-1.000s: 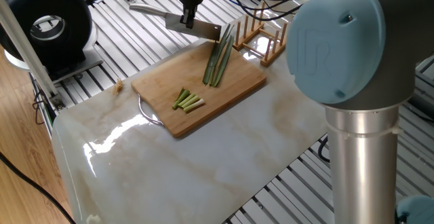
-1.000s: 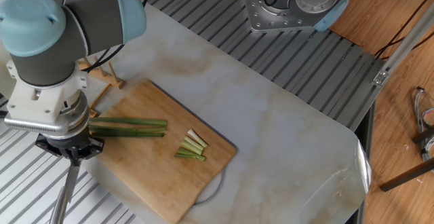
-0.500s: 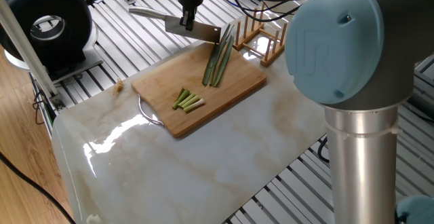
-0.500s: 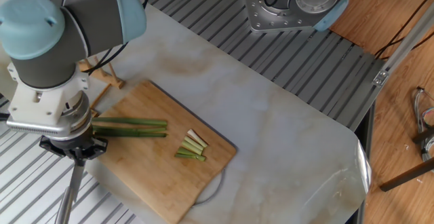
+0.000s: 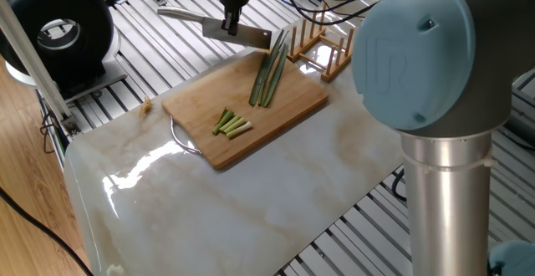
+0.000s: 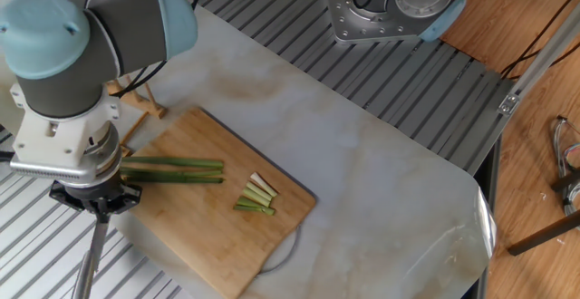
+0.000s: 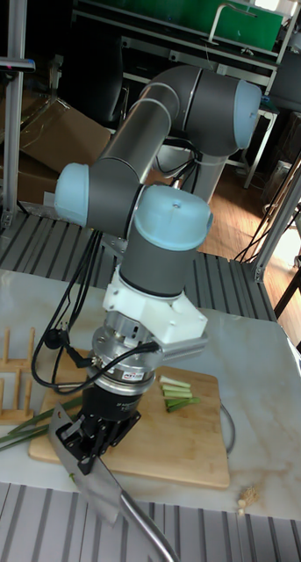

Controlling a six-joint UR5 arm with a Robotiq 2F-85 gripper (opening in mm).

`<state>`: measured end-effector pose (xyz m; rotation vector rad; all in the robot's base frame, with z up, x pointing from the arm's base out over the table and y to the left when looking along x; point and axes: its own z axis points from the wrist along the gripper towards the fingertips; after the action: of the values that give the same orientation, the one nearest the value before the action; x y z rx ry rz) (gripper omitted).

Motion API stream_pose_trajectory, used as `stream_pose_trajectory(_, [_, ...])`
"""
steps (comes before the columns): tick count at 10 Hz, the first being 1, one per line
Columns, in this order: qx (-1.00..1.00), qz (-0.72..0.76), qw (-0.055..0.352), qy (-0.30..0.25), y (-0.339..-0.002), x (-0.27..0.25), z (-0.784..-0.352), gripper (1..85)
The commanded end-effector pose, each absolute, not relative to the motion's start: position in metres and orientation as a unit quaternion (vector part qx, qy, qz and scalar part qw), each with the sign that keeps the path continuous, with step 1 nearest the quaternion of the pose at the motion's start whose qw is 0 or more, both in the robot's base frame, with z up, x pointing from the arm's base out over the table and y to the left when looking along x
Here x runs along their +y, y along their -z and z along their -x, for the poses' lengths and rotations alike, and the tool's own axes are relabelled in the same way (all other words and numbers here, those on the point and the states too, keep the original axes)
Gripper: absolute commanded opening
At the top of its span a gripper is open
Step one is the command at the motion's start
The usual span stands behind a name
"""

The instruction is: Chop the green garlic

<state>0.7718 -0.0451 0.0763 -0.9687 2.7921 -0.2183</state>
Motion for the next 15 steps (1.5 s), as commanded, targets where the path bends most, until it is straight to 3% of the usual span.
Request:
stream_pose_trajectory(1, [0.94, 0.326, 0.07, 0.067, -0.096, -0.033, -0.757, 1.3])
stream_pose_trajectory(3, [0.941, 0.334, 0.042, 0.03, -0.097, -0.013, -0.734, 1.3])
stream_pose_trajectory(8, [0.944, 0.329, 0.01, 0.015, -0.125, -0.002, -0.683, 1.3])
stream_pose_trajectory(11, [0.945, 0.325, 0.003, -0.026, -0.119, 0.001, -0.649, 1.3])
stream_pose_trajectory(15, [0.945, 0.326, 0.003, -0.037, -0.098, -0.007, -0.631, 1.3])
